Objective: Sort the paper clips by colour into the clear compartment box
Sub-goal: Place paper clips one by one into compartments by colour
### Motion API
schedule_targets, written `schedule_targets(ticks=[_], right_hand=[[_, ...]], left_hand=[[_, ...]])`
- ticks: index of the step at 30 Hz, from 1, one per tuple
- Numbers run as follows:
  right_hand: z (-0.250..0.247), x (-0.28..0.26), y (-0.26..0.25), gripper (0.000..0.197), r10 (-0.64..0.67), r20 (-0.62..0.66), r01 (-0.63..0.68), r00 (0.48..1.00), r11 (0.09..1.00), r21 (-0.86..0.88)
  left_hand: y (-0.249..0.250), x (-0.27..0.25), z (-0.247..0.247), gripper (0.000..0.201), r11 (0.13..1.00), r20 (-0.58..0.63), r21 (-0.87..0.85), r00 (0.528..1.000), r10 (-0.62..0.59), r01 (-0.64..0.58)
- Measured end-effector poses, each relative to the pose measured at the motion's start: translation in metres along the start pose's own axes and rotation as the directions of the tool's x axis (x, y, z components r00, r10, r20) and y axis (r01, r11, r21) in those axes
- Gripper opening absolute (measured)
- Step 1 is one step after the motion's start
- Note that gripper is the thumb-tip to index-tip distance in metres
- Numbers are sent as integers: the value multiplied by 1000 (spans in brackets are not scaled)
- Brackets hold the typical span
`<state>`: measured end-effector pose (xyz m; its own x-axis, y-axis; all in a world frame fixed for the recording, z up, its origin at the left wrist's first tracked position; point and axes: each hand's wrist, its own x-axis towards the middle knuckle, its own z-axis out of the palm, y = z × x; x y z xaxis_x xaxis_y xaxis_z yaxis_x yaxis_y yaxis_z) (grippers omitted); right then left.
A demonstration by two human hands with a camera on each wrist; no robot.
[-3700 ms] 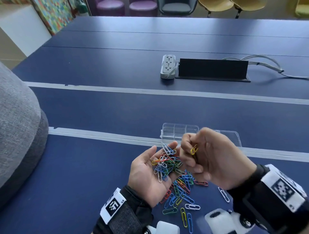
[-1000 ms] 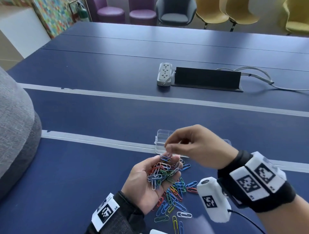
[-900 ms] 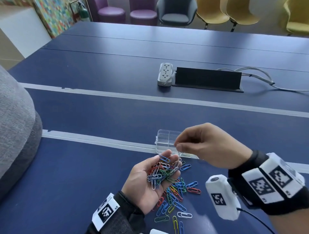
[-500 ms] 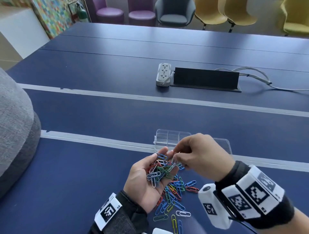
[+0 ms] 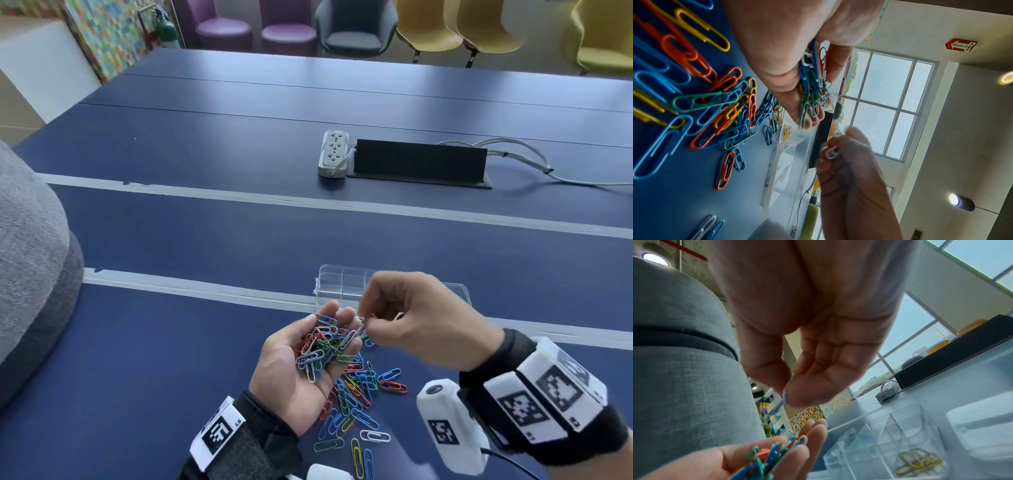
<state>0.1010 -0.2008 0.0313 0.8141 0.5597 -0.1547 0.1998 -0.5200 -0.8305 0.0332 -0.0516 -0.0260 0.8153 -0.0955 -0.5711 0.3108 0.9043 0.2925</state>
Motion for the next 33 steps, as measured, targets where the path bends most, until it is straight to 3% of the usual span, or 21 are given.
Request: schedule_targets(ticks=[3,8,24,29,33], right_hand=[[6,-1,7,21,-46,64,55,997,986,-159],[12,0,6,21,-126,95,153,987,915,-372],[8,2,1,17,-157,269,267,950,855,-445],[2,7,-2,16,-164,193,234,967,872,-430],[-6,22,-4,12,-116,12,109,993,889,-445]], left_hand=[[0,0,0,32,999,12,-30,1000,-19,19],[0,2,-1,32,999,24,-41,999,-28,29],[1,2,-3,29,994,75,-79,994,-74,80],[2,2,-3,30,996,36,-58,998,-58,60],[5,0,-7,28,997,29,-63,999,-44,46]])
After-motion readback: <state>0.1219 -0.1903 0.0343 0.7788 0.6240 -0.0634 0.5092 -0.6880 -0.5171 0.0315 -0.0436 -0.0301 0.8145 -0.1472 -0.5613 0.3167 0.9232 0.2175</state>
